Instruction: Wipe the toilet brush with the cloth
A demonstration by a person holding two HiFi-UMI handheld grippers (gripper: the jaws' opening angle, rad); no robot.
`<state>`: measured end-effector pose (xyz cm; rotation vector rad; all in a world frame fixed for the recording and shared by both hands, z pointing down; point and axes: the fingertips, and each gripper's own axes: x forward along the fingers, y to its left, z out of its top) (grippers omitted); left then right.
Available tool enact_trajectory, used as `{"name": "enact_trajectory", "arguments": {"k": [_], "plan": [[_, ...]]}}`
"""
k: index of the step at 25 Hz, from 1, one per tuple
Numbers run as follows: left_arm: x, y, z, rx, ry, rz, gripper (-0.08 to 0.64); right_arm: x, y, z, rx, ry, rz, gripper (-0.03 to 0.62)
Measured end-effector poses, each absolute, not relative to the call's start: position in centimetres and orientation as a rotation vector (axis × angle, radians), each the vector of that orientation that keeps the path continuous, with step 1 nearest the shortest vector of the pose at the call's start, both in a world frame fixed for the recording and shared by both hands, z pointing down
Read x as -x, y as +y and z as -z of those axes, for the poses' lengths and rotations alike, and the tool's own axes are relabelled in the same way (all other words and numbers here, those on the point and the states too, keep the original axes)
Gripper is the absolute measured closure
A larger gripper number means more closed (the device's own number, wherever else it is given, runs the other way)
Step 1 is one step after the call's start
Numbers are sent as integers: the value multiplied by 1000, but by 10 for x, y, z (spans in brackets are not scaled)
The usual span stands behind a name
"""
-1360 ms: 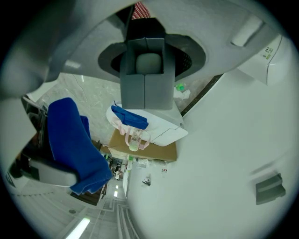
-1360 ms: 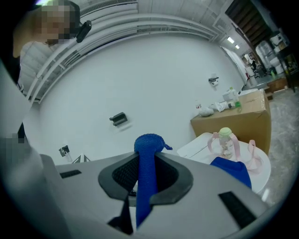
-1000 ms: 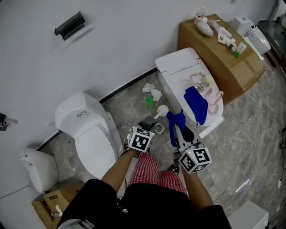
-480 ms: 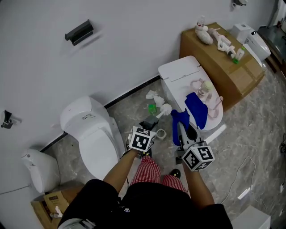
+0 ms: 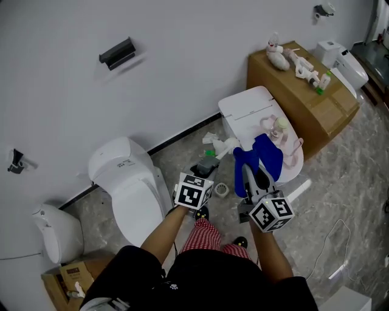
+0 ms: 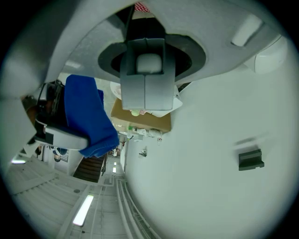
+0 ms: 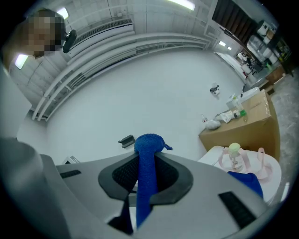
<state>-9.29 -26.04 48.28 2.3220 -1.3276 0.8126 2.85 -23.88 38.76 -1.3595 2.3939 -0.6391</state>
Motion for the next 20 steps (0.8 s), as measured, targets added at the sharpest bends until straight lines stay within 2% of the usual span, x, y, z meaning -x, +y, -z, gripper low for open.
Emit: {"name": "enact_trajectory", "arguments": {"k": [20], "plan": [[76, -244, -384, -2521, -1368, -653, 391, -36, -228, -345, 1276, 2400, 543, 528]]}}
